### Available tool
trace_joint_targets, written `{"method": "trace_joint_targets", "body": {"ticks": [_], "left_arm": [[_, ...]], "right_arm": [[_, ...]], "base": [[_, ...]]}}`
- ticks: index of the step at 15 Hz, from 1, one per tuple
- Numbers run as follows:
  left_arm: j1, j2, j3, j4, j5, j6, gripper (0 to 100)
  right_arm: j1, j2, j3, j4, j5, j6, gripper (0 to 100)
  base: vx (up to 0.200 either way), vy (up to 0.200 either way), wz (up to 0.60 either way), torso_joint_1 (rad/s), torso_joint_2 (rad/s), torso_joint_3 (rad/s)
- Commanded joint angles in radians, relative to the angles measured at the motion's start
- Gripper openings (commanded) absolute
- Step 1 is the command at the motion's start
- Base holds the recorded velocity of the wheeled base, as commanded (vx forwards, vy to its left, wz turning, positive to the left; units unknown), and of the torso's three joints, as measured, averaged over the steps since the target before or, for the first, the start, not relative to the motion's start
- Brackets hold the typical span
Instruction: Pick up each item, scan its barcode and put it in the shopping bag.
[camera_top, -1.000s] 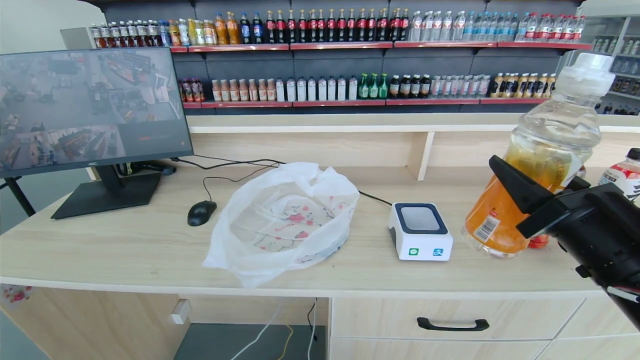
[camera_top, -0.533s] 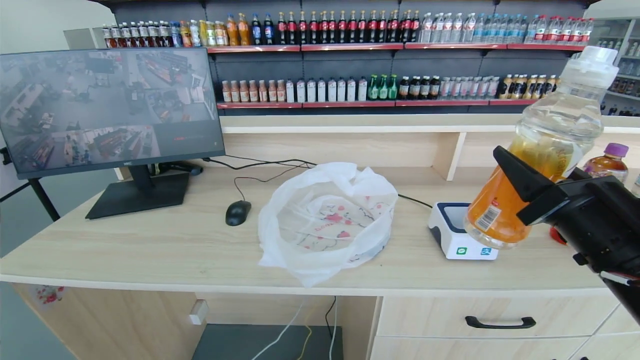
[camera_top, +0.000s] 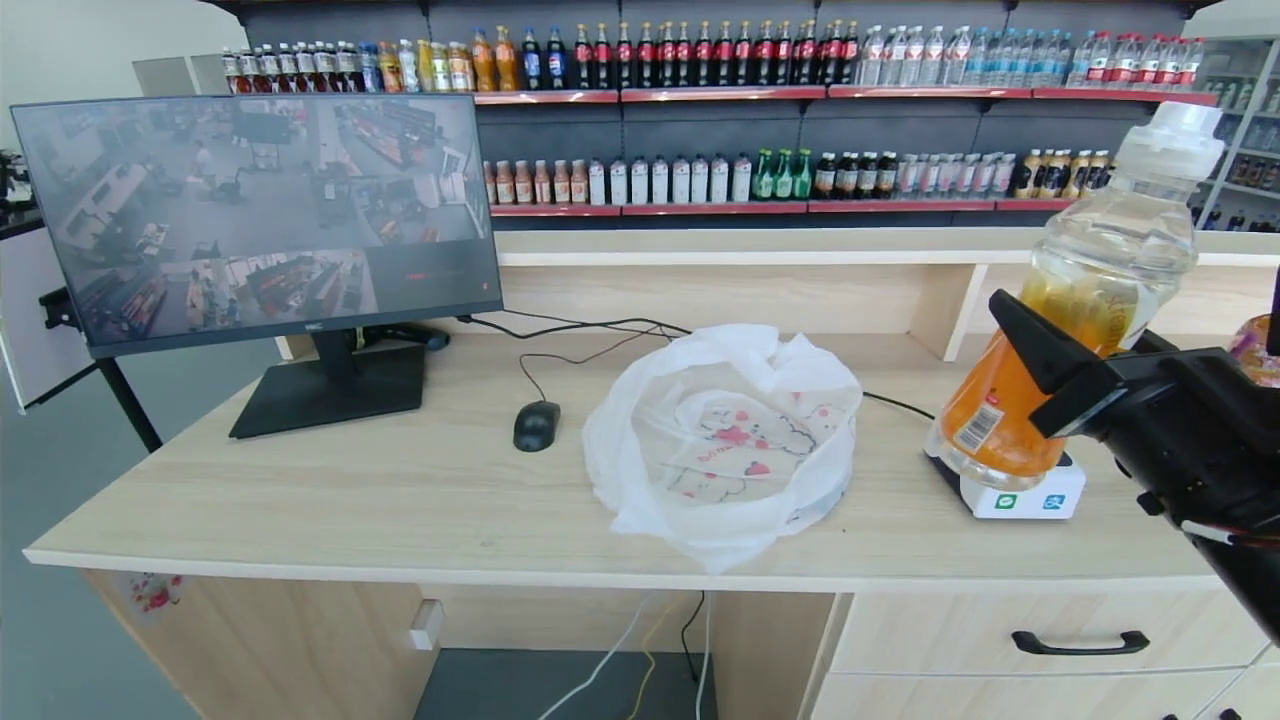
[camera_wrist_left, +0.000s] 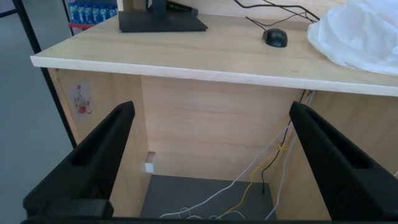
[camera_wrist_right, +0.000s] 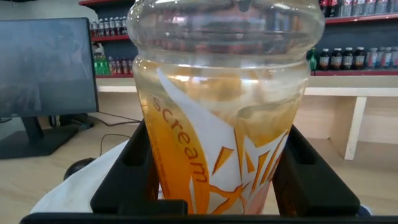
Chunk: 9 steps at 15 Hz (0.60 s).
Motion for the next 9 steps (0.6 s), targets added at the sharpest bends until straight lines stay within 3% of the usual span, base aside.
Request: {"method": "trace_joint_targets", "body": {"ticks": [1,4,9], "left_arm": [[0.0,0.0,0.001,0.001,0.0,0.0,100],[0.0,0.0,0.0,0.001,0.0,0.0,100],[0.0,0.0,0.0,0.001,0.0,0.0,100]], "right_arm": [[0.007,0.044,-0.053,-0.002,0.008,-0.005,0],[0.025,0.122,-0.14,-0.002,0.052,-0.024,0],[0.174,0.367,-0.373,-0.002,0.072,-0.04,0]], "base": [[0.0,0.0,0.0,0.0,0.0,0.0],[0.0,0.0,0.0,0.0,0.0,0.0],[0.0,0.0,0.0,0.0,0.0,0.0]]}}
